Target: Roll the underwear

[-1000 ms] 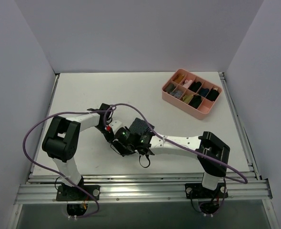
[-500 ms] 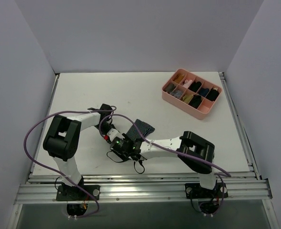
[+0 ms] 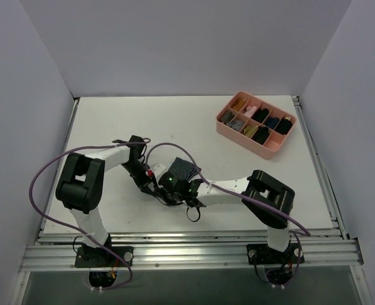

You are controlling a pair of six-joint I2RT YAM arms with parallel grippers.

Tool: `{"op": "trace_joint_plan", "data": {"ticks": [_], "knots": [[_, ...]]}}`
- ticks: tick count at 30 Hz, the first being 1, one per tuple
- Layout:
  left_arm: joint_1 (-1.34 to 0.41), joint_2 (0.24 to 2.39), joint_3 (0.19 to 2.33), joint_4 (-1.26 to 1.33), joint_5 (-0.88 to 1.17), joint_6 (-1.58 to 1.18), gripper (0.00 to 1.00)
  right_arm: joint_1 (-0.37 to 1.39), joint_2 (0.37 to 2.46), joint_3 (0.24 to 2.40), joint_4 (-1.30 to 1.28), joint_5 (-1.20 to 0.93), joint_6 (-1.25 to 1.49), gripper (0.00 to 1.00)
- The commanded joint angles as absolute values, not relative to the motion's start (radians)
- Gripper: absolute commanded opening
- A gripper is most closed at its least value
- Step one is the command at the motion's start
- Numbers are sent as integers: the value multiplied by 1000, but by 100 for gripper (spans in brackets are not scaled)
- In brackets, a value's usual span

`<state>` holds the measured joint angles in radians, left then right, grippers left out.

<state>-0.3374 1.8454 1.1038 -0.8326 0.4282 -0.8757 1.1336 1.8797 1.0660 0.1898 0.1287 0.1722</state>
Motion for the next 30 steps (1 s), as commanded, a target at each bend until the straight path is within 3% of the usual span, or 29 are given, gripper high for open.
{"op": "trace_joint_plan", "data": {"ticks": [1, 4, 10, 17, 27, 30], "knots": [[-270, 1781, 1135, -897, 312, -838, 40, 1045, 1881, 960, 244, -185, 279, 0], [-255, 1730, 1106, -879, 287, -845, 47, 1000, 1893, 925, 299, -317, 340, 0], [-264, 1623, 1016, -766, 287, -891, 52, 950, 1972, 923, 357, -497, 420, 0], [-296, 1548, 920, -666, 301, -946, 61, 913, 2006, 931, 413, -575, 482, 0], [-347, 1549, 859, -646, 262, -997, 61, 902, 2031, 942, 459, -604, 537, 0], [-351, 1569, 847, -640, 239, -1006, 58, 902, 2033, 939, 482, -612, 560, 0]]}}
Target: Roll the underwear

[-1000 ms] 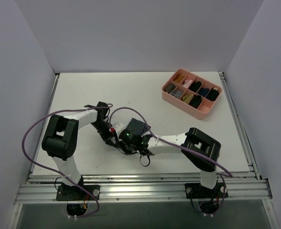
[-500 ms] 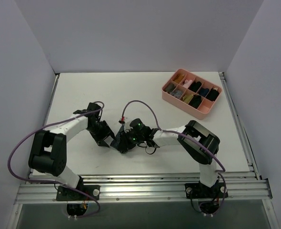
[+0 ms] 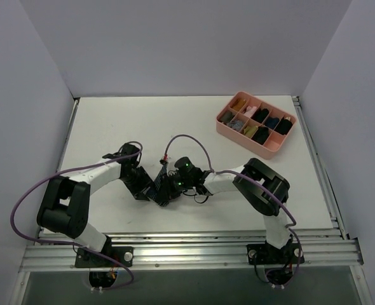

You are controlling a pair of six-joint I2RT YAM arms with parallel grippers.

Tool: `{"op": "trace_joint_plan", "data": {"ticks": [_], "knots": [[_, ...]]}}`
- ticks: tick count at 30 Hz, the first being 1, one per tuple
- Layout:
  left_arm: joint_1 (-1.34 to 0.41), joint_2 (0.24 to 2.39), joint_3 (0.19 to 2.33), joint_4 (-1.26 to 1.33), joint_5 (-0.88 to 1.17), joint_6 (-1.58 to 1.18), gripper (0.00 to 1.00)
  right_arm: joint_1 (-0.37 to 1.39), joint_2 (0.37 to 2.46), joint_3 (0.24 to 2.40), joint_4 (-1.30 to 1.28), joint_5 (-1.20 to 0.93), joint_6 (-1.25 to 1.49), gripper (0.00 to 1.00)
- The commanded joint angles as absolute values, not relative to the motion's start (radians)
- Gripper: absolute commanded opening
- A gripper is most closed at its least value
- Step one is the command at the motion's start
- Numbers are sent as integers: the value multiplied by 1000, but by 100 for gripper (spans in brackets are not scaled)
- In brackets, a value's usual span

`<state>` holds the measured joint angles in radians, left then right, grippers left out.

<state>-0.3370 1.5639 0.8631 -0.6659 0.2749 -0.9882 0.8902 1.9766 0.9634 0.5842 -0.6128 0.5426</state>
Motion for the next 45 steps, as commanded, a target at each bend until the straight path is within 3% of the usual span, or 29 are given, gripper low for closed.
{"op": "trace_joint_plan", "data": {"ticks": [1, 3, 5, 6, 8, 12, 15, 24, 45], "knots": [[-353, 1577, 842, -626, 239, -1005, 53, 902, 2029, 940, 485, -623, 566, 0], [-354, 1603, 831, -595, 247, -1003, 31, 902, 2028, 945, 499, -638, 581, 2], [-356, 1624, 831, -583, 261, -991, 13, 902, 2013, 959, 462, -621, 577, 11], [-356, 1641, 833, -575, 277, -985, 8, 902, 2002, 962, 450, -615, 574, 21], [-356, 1652, 848, -589, 282, -959, 3, 902, 1962, 985, 363, -563, 531, 31], [-356, 1695, 919, -702, 279, -904, 2, 911, 1878, 1057, 165, -421, 414, 49], [-356, 1741, 980, -770, 287, -865, 2, 933, 1821, 1103, 65, -301, 341, 52], [-360, 1816, 1069, -847, 295, -836, 2, 1054, 1746, 1132, 32, -57, 278, 53], [-380, 1862, 1098, -893, 279, -848, 2, 1210, 1870, 1198, 49, 167, 146, 51]]}}
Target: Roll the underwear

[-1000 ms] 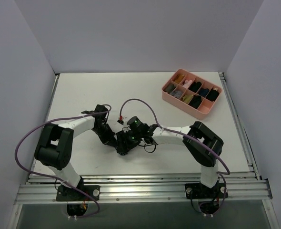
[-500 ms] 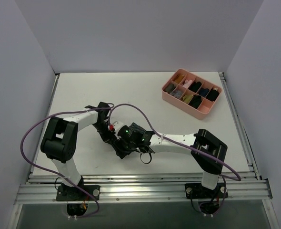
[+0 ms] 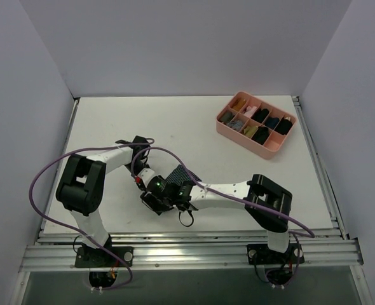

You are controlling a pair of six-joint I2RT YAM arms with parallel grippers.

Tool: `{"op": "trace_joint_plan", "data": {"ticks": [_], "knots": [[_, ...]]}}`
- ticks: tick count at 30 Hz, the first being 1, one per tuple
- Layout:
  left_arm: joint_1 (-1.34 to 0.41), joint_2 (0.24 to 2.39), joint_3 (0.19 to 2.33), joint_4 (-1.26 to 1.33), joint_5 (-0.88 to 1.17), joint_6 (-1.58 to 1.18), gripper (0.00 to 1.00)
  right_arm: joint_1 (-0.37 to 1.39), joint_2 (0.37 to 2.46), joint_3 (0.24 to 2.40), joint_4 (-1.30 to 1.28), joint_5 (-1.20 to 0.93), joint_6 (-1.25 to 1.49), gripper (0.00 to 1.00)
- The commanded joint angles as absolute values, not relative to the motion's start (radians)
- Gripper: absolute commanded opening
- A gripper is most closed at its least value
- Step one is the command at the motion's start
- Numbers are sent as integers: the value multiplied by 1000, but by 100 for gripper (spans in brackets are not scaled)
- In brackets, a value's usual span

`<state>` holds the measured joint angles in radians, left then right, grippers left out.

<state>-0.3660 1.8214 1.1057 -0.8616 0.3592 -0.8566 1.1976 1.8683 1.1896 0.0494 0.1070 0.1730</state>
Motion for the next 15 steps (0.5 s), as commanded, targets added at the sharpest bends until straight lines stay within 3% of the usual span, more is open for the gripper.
{"op": "trace_joint_plan", "data": {"ticks": [1, 7, 11, 15], "knots": [[-380, 1864, 1098, -893, 281, -848, 2, 1213, 1873, 1195, 52, 173, 144, 51], [-380, 1870, 1103, -908, 282, -847, 2, 1244, 1885, 1160, 71, 209, 124, 45], [-380, 1868, 1121, -923, 281, -847, 2, 1238, 1890, 1100, 103, 195, 163, 15], [-362, 1847, 1143, -919, 285, -839, 9, 1180, 1864, 1025, 155, 85, 227, 2]]}}
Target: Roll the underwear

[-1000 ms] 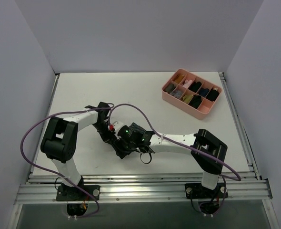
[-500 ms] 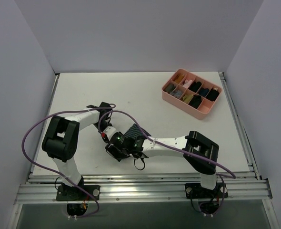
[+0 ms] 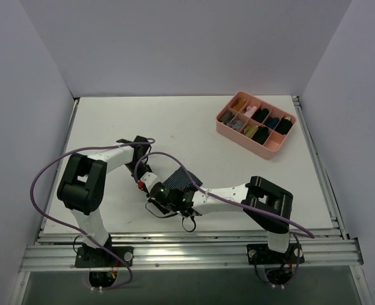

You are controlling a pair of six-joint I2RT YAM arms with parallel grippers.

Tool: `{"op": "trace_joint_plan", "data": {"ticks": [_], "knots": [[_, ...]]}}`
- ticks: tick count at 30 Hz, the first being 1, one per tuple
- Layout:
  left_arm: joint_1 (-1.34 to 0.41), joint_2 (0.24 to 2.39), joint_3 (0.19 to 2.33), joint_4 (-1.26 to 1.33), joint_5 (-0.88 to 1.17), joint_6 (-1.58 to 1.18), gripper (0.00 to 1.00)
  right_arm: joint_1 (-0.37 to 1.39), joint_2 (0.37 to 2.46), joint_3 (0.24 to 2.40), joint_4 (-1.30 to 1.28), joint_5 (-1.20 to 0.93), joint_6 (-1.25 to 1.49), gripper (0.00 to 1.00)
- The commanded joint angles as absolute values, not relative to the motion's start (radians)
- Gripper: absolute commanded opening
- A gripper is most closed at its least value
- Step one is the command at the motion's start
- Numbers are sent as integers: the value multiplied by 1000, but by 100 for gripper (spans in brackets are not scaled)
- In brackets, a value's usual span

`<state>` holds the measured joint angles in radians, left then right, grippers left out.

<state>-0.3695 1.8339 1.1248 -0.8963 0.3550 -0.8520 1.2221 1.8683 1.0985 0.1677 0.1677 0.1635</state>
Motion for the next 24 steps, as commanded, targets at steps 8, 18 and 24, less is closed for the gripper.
{"op": "trace_joint_plan", "data": {"ticks": [8, 18, 24], "knots": [[-279, 1706, 1149, -905, 236, -805, 46, 970, 1841, 879, 362, -314, 383, 0], [-305, 1574, 1036, -746, 270, -854, 56, 835, 1934, 761, 670, -612, 580, 0], [-382, 1560, 1016, -672, 265, -885, 59, 761, 1991, 700, 773, -718, 650, 0]]}}
